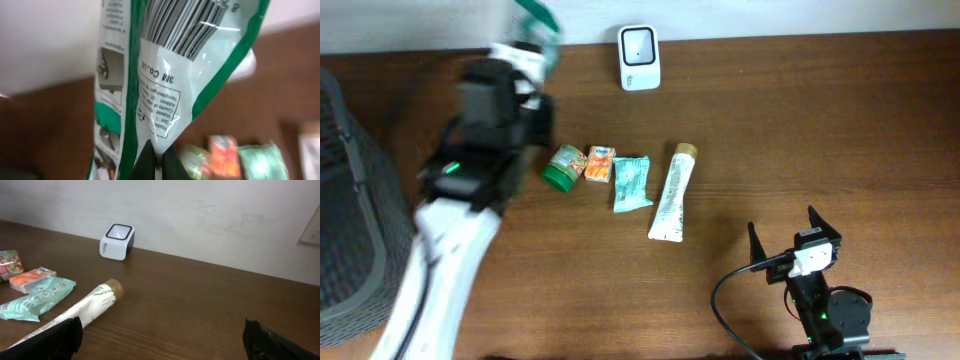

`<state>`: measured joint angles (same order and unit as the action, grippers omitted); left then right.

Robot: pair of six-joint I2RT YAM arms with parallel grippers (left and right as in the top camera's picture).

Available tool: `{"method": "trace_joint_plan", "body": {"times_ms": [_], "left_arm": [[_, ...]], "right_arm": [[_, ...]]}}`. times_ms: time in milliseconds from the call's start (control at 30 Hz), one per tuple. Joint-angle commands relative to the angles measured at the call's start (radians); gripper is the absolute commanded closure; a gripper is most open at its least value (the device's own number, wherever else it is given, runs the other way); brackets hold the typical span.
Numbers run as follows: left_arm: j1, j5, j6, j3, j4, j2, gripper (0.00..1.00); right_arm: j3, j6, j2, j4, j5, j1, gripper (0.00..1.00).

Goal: Scan the item barcode
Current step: 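Lay the green-and-white package on top of the items and release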

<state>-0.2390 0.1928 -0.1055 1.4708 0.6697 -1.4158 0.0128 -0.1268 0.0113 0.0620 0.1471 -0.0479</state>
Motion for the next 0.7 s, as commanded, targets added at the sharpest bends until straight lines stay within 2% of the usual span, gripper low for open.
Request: {"method": "trace_joint_plan", "body": {"times_ms": [0,167,267,333,367,467,533,600,667], "left_arm": [[-0.092,0.029,0.074,0.002,0.049,-0.157,1.00],[-0.227,0.029,0.167,0.002,0.046,-0.269,1.00],[-0.325,0.030,0.166,0.002,0.018,-0.315,1.00],[-0.357,0.029,0.166,0.002,0.016,-0.335,0.86],[-0.359,0.029,0.166,0.002,0.016,-0.336,0.72],[-0.359,0.029,0.166,0.002,-0.004,-0.335,0.42],[-0.359,0.029,0.165,0.002,-0.024,-0.334,0.34],[-0.353,0.029,0.165,0.023,-0.017,-0.326,0.32],[-0.306,0.040,0.167,0.092,0.075,-0.292,0.32]], "right_arm": [[-0.007,0.012,-0.008,0.003,-0.002,-0.005,0.02],[-0.007,0.012,-0.008,0.003,-0.002,-0.005,0.02],[-0.007,0.012,-0.008,0.003,-0.002,-0.005,0.02],[-0.007,0.012,-0.008,0.003,-0.002,-0.005,0.02],[-0.007,0.012,-0.008,0.003,-0.002,-0.005,0.02],[-0.007,0.012,-0.008,0.003,-0.002,-0.005,0.02],[-0.007,0.012,-0.008,0.003,-0.002,-0.005,0.02],[-0.007,0.012,-0.008,0.003,-0.002,-0.005,0.02],[-0.007,0.012,-0.008,0.003,-0.002,-0.005,0.02]]}}
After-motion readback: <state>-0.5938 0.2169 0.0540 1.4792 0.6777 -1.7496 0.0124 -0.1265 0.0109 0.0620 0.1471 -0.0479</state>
